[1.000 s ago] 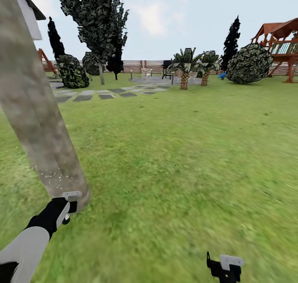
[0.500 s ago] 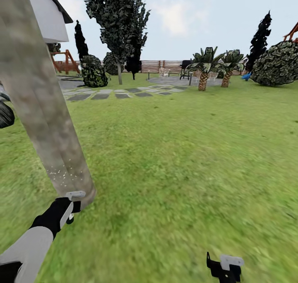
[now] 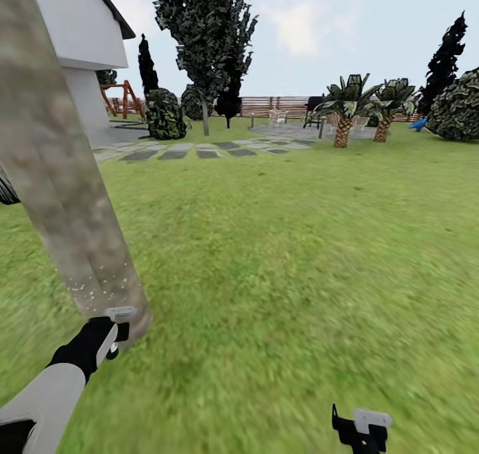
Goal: In the garden, pick up the pesticide atomizer on the floor and spray pesticide onto both trees until each tree trunk is fully covered.
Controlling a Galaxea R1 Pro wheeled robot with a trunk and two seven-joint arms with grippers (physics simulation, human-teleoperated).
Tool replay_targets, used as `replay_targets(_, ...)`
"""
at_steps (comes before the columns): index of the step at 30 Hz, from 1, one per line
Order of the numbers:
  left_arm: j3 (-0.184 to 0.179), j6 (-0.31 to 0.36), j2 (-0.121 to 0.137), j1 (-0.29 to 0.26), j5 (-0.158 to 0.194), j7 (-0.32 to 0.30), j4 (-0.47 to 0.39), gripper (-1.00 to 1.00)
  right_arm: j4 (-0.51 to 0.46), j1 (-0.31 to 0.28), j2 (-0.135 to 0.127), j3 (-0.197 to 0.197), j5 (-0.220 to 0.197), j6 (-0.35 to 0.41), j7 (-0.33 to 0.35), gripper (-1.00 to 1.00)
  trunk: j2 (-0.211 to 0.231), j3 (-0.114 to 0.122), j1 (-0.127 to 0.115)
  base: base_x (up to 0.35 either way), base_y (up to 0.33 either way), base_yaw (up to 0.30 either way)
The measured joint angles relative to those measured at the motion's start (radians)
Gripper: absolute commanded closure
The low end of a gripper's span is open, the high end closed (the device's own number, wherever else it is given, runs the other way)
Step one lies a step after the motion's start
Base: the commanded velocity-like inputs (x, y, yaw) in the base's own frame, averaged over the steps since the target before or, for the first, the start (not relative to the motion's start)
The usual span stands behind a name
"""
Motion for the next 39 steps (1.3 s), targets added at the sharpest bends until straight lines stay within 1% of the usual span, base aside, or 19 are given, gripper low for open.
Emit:
replay_targets(4,0.0,0.0,0.0,0.0,0.0,0.0,0.0,1.0,0.0,0.0,0.001,0.0,0.0,0.0,0.0,-1.0,0.0,0.0,0.0,0.258,-0.171,0.055)
replay_targets(14,0.0,0.0,0.0,0.0,0.0,0.0,-0.001,1.0,0.0,0.0,0.001,0.0,0.0,0.0,0.0,-1.0,0.0,0.0,0.0,0.172,-0.226,0.264)
replay_targets(17,0.0,0.0,0.0,0.0,0.0,0.0,-0.002,1.0,0.0,0.0,0.002,0.0,0.0,0.0,0.0,-1.0,0.0,0.0,0.0,0.038,-0.273,0.246)
replay_targets(26,0.0,0.0,-0.001,0.0,0.0,0.0,-0.001,1.0,0.0,0.0,0.001,0.0,0.0,0.0,0.0,-1.0,0.0,0.0,0.001,0.002,-0.277,0.028)
replay_targets(36,0.0,0.0,0.0,0.0,0.0,0.0,-0.002,1.0,0.0,0.0,0.001,0.0,0.0,0.0,0.0,-1.0,0.0,0.0,0.0,0.009,-0.277,0.26)
replay_targets(39,0.0,0.0,0.0,0.0,0.0,0.0,-0.002,1.0,0.0,0.0,0.001,0.0,0.0,0.0,0.0,-1.0,0.0,0.0,0.0,0.093,-0.277,0.102)
